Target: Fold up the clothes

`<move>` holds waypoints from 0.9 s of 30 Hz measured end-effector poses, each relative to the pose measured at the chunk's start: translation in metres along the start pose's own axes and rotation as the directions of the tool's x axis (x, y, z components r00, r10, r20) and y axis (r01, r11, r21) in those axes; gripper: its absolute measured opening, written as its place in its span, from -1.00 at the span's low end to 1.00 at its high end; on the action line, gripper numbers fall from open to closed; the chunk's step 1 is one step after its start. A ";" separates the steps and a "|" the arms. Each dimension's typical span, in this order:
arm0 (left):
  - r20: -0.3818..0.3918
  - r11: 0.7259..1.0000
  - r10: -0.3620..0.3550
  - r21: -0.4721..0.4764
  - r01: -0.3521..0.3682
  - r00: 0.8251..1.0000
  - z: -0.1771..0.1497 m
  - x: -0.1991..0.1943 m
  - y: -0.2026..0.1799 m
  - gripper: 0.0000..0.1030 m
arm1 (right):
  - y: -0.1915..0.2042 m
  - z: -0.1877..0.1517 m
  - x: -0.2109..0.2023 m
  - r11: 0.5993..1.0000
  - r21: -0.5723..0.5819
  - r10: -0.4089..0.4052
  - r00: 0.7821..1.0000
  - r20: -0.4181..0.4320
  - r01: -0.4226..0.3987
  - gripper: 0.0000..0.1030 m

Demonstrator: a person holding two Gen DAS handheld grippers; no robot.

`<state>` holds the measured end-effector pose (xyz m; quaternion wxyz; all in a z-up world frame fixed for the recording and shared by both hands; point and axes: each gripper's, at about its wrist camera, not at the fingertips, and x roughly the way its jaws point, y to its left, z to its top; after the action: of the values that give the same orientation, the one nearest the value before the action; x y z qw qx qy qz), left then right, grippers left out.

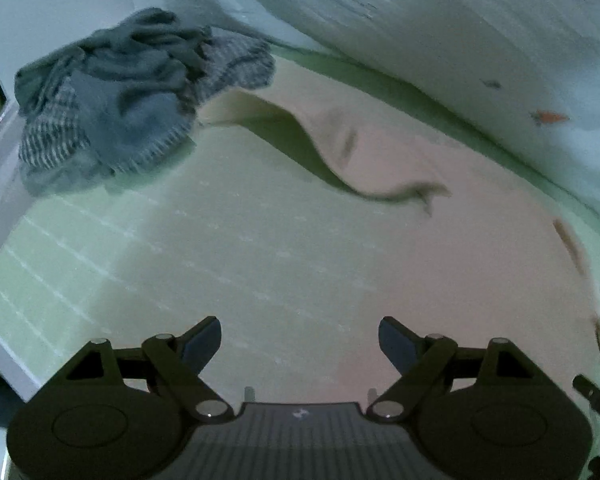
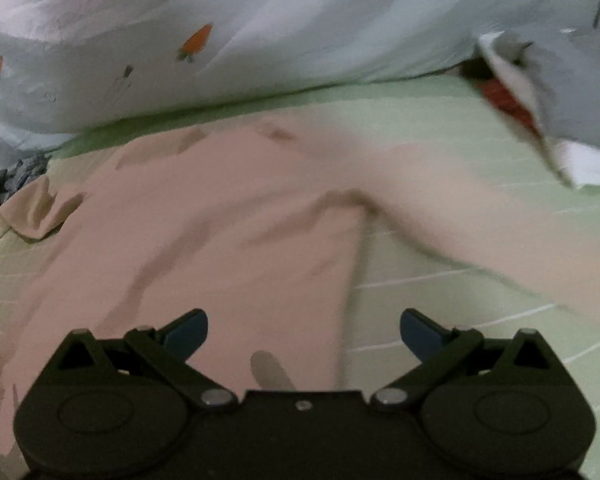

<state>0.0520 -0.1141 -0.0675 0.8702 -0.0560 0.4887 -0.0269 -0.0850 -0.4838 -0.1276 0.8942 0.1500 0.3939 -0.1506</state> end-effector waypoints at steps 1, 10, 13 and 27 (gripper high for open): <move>0.007 1.000 -0.001 -0.005 0.001 1.000 0.010 0.004 0.008 0.67 | 0.010 -0.001 0.006 1.000 0.001 -0.001 1.000 -0.008 0.001 1.00; 0.081 0.994 -0.070 -0.075 0.076 0.994 0.110 0.052 0.054 0.67 | 0.059 0.020 0.060 0.983 0.075 -0.167 0.985 -0.042 0.170 1.00; 0.070 0.987 -0.106 -0.110 0.113 0.992 0.144 0.082 0.058 0.67 | 0.059 0.028 0.071 0.970 0.085 -0.225 0.973 -0.060 0.229 1.00; -0.035 0.960 -0.151 -0.245 0.138 0.988 0.192 0.174 0.045 -0.94 | 0.063 0.038 0.081 0.947 0.121 -0.287 0.953 -0.099 0.298 1.00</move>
<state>0.3067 -0.0736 -0.1213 0.8393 -0.1961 0.5060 -0.0321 0.0164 -0.4536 -0.1540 0.8332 0.1557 0.4364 -0.3017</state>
